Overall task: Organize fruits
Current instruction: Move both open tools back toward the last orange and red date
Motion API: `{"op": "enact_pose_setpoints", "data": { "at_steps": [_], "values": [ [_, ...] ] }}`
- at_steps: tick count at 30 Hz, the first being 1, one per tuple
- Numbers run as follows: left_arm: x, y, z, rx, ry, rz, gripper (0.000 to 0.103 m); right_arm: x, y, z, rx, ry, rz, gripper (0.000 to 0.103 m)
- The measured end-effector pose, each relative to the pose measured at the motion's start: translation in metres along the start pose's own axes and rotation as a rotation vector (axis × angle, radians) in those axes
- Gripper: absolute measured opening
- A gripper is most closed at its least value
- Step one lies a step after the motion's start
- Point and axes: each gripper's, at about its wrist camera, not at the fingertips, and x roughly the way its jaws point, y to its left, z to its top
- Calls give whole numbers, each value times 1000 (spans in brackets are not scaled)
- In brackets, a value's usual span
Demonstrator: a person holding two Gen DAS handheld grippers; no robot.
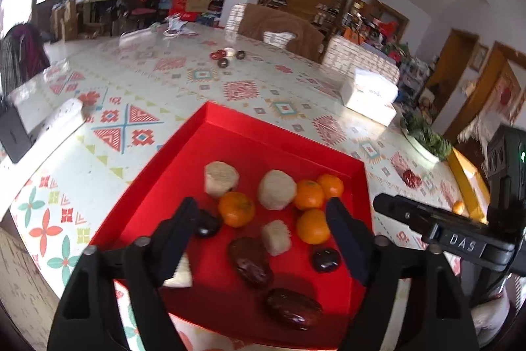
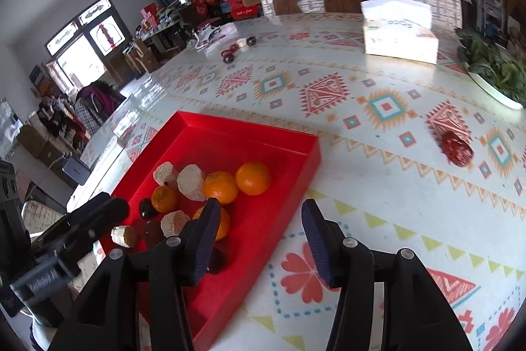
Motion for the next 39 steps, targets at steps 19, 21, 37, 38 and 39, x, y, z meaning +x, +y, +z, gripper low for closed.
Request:
{"op": "enact_pose_setpoints", "data": {
  "at_steps": [19,21,37,38,39],
  "values": [
    [-8,-124,-24,283,35,20,83,-80,-105,-33,182,-108,-66,62],
    [-10,-133,-26,299,34,29,83,-85,-114,-37,198,-115,-64,62],
    [4,-192,-20,377,76,-33,83,-147,-223,-72,358,-173,-182,62],
    [4,-193,-16,367,69,-47,83,-153,-233,-74,377,-178,-200,62],
    [5,-194,-12,356,68,-63,84,-160,-246,-76,404,-184,-223,62]
  ]
}}
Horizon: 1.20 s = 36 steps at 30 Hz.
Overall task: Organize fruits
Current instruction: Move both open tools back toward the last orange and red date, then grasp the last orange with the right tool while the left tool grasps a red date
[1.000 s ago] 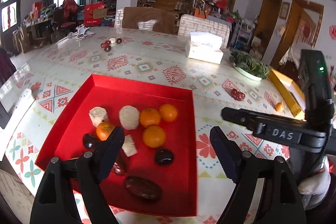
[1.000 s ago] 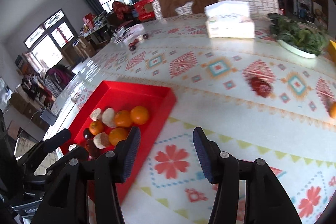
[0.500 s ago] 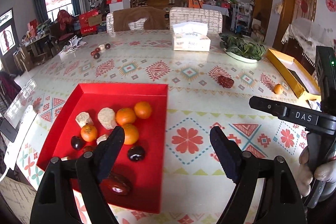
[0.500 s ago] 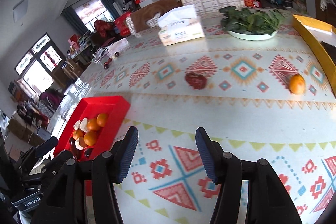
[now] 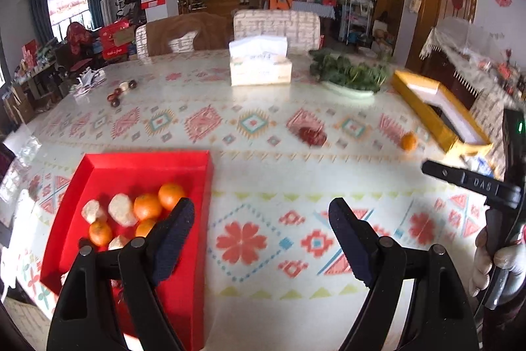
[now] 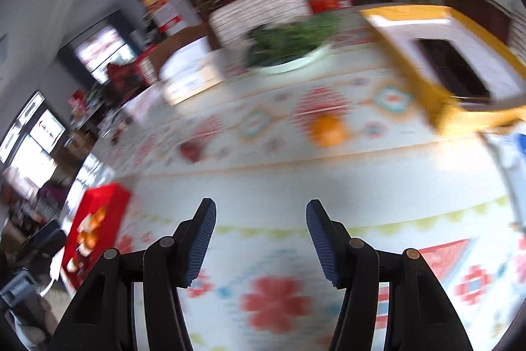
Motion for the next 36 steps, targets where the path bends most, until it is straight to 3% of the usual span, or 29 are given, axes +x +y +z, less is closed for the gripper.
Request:
{"op": "enact_pose_setpoints", "data": {
  "at_steps": [2,4,7,11,17,22,27,33,35,36],
  "values": [
    [6,1,8,-38,8,-57,84,-5,-24,8,47,-14,-39,62],
    [17,1,16,-81,34,-159,85,-7,-41,17,79,-26,-74,62],
    [38,-5,28,-116,75,-266,85,2,-51,29,101,-26,-102,62],
    [63,-11,41,-126,75,-232,85,30,-46,42,103,9,-99,62],
    [110,-4,55,-215,142,-220,85,66,-36,55,73,38,-125,62],
    [152,-20,64,-181,183,-181,85,77,-23,55,-2,25,-170,61],
    [185,-38,64,-141,219,-159,85,79,-20,54,-41,16,-180,37],
    [203,-59,67,-25,198,-96,85,79,-22,54,-46,17,-163,36],
    [206,-65,67,14,188,-76,81,79,-23,54,-44,18,-157,36],
    [208,-68,66,34,185,-63,68,78,-24,54,-39,18,-153,36]
  ]
}}
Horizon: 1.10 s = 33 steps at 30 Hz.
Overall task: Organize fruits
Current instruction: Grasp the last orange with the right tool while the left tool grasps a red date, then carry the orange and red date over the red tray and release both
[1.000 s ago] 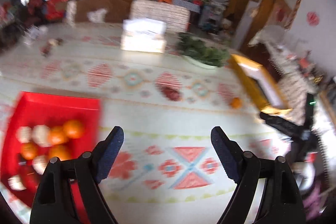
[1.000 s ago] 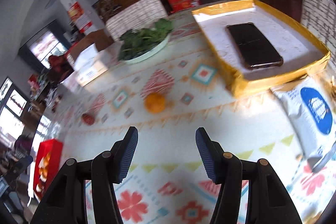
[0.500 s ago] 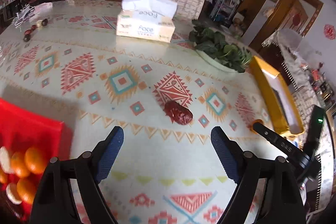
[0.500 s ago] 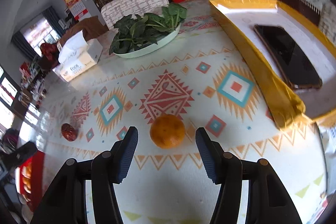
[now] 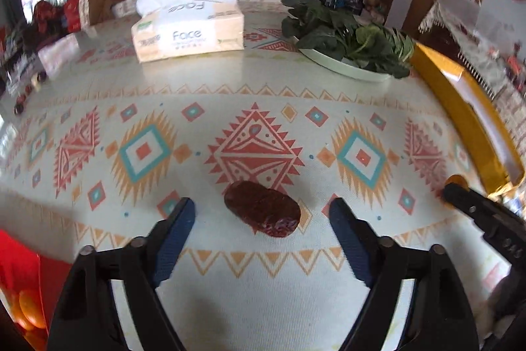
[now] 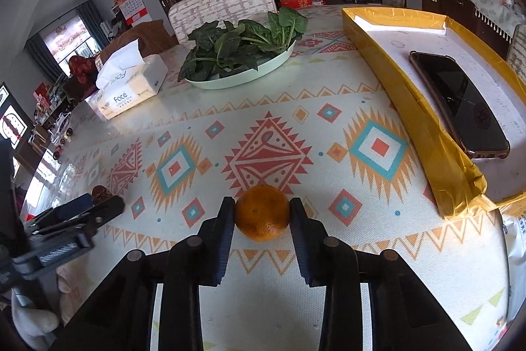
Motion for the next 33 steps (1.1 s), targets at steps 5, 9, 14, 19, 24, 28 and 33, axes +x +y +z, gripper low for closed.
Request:
{"op": "enact_pose_setpoints", "data": {
  "at_steps": [5,9,14,19,24,28,33],
  "values": [
    [-1,-9,-3,60,-20,23,44,-2,-4,0,21,-1,15,37],
    [-12,-5,-8,35,-35,4,44,-3,-9,0,49,1,44,37],
    [-44,3,-16,-8,-74,-37,44,-8,-13,-1,88,2,120,36],
    [-88,21,-32,-59,-132,-69,44,-12,-13,-4,115,-8,158,36],
    [-132,51,-52,-128,-190,-77,44,-22,1,-8,121,-9,213,36],
    [-165,88,-72,-206,-234,-71,44,-35,23,-20,119,12,309,36],
    [-195,140,-104,-305,-267,-17,44,-53,67,-31,62,26,372,36]
  ]
}}
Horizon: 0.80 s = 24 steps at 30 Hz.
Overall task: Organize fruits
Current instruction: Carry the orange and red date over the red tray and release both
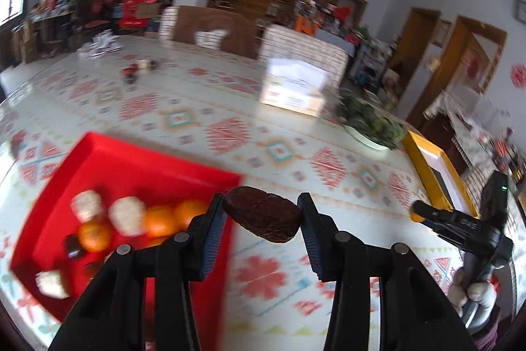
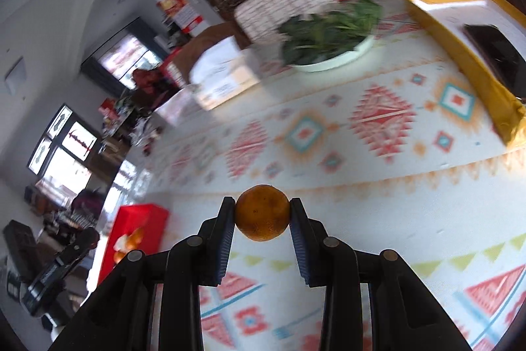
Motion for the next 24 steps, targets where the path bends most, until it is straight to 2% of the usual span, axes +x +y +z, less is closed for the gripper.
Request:
{"op": "enact_pose_setpoints", "data": {
  "at_steps": [6,12,19,24],
  "values": [
    [-27,66,-14,-92,-16,97,44,11,67,-18,-103,47,64,37],
    [-35,120,-31,-170,3,171,44,43,135,-49,-217,137,119,37],
    [-26,140,-45,-160,33,245,44,78,190,-88,-346,233,153,37],
    [-16,152,-49,-172,56,248,44,95,221,-117,-468,271,143,37]
  ]
}}
